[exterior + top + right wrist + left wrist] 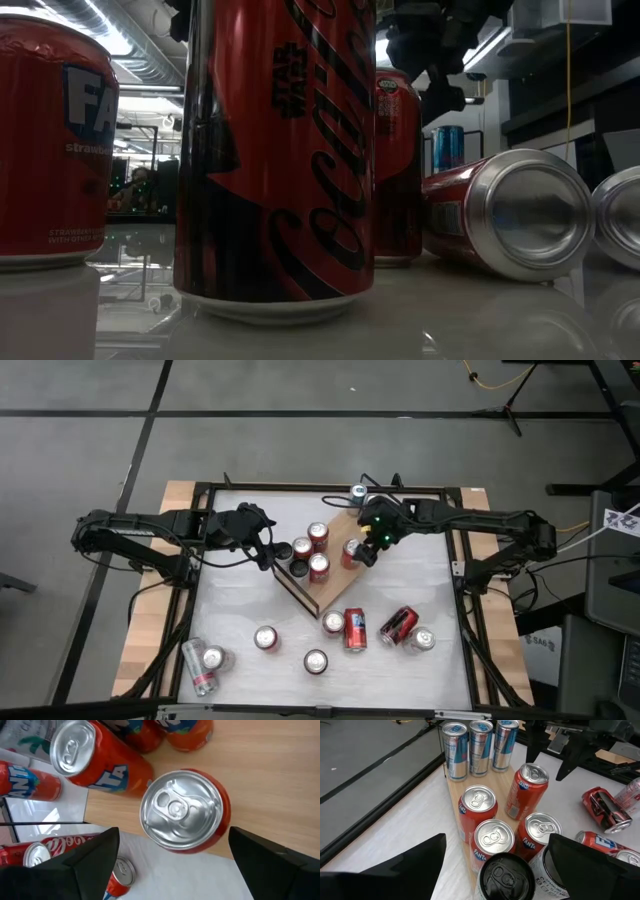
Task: Place canned beverage on shelf
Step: Put the orange soda can on the shelf aligned with the other orange soda can
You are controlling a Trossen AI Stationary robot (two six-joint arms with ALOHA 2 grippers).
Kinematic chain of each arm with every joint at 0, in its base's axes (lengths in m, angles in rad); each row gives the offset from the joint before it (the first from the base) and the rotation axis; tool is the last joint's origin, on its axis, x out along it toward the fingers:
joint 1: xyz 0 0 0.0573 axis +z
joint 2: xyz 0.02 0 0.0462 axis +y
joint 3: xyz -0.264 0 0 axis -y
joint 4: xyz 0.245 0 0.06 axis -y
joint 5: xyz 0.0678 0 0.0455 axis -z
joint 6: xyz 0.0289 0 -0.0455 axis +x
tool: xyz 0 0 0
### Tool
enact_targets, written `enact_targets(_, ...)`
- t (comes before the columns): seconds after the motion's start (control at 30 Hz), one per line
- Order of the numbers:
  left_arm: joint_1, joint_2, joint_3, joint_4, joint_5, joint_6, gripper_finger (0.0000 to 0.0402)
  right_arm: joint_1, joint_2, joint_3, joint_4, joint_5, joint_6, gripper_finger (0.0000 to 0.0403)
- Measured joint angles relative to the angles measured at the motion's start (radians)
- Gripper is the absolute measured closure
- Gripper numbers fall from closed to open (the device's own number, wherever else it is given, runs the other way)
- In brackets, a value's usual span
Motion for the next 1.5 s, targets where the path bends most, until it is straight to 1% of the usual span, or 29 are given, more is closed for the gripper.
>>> enact_targets(0.27, 0.000, 0.000, 0.000, 0.000, 0.000, 0.000, 0.0056, 0.014, 0.028, 0.000, 0.041, -0.015, 0.001, 0.0040)
enact_targets(0.6, 0.000, 0.000, 0.000, 0.002, 0.000, 0.000, 0.0056, 0.086, 0.082, 0.000, 0.167, -0.016, 0.033, 0.0040)
enact_targets(0.8, 0.000, 0.000, 0.000, 0.002, 0.003, 0.000, 0.0056, 0.084, 0.094, 0.000, 0.176, -0.004, 0.035, 0.0040)
enact_targets(0.93, 0.000, 0.000, 0.000, 0.002, 0.004, 0.000, 0.0056, 0.083, 0.070, 0.000, 0.162, 0.004, 0.032, 0.0040)
enact_targets(1.23, 0.000, 0.000, 0.000, 0.000, 0.004, -0.001, 0.0056, 0.100, -0.033, 0.001, 0.000, 0.036, 0.038, 0.0040)
enact_targets(1.37, 0.000, 0.000, 0.000, -0.003, 0.005, -0.001, 0.0056, 0.154, -0.077, 0.001, -0.066, 0.050, 0.053, 0.0040)
enact_targets(1.5, 0.000, 0.000, 0.000, -0.003, 0.005, -0.001, 0.0056, 0.253, -0.086, 0.001, -0.088, 0.053, 0.051, 0.0040)
